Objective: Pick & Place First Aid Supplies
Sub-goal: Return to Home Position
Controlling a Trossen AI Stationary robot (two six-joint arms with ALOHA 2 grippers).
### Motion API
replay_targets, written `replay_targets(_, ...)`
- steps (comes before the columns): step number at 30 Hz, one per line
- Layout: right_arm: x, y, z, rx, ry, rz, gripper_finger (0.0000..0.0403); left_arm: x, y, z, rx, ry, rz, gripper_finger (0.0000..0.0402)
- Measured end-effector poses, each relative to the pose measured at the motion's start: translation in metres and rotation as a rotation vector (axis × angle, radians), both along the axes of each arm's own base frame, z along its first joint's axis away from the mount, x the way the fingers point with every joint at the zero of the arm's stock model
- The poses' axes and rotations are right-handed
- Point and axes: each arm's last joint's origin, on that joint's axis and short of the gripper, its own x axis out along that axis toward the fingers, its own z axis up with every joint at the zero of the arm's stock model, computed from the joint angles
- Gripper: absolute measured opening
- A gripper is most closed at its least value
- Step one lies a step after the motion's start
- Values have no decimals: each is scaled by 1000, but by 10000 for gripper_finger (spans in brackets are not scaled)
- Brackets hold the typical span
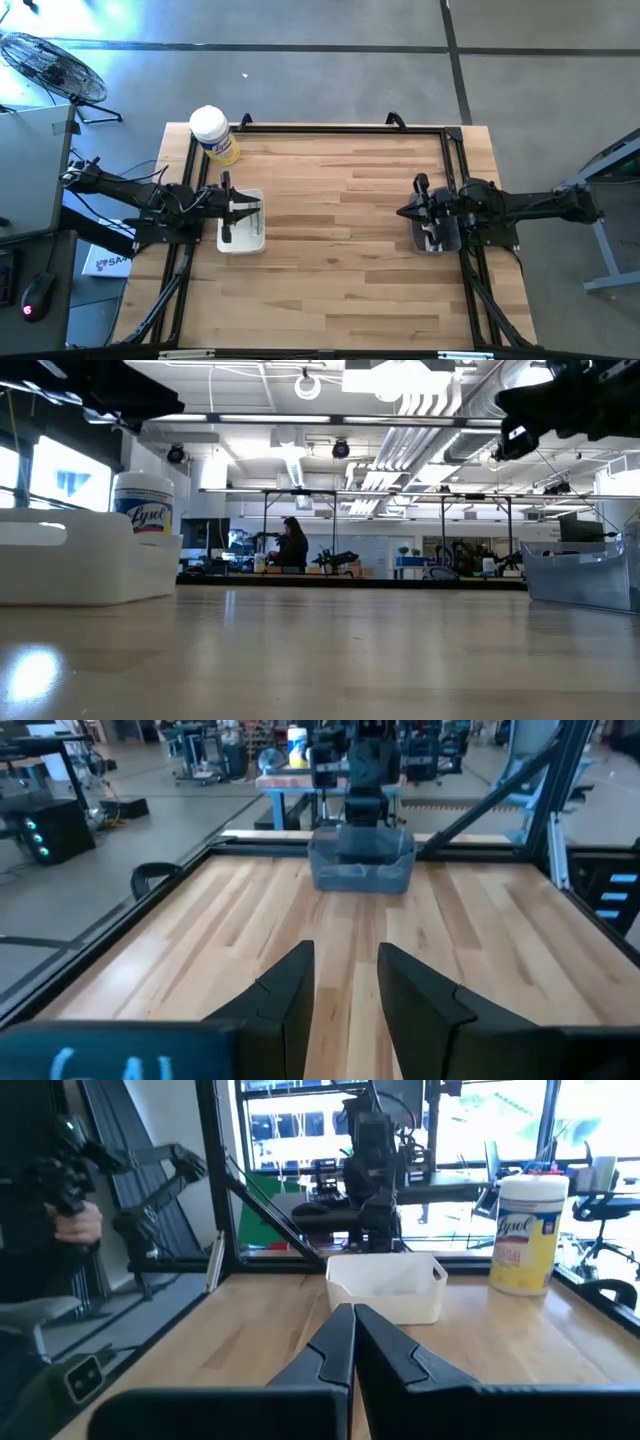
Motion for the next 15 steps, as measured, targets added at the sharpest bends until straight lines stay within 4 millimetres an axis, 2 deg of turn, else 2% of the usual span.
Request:
replay_targets(6, -16, 0, -15, 57, -20, -6, 2, -14, 4, -7, -23, -32, 0, 110)
replay_targets(10, -20, 0, -28, 59, -48, -11, 2, -27, 8, -6, -29, -49, 3, 110)
replay_targets(15, -22, -2, -32, 93, -13, -76, 2, -43, 13, -8, -65, -65, 10, 110)
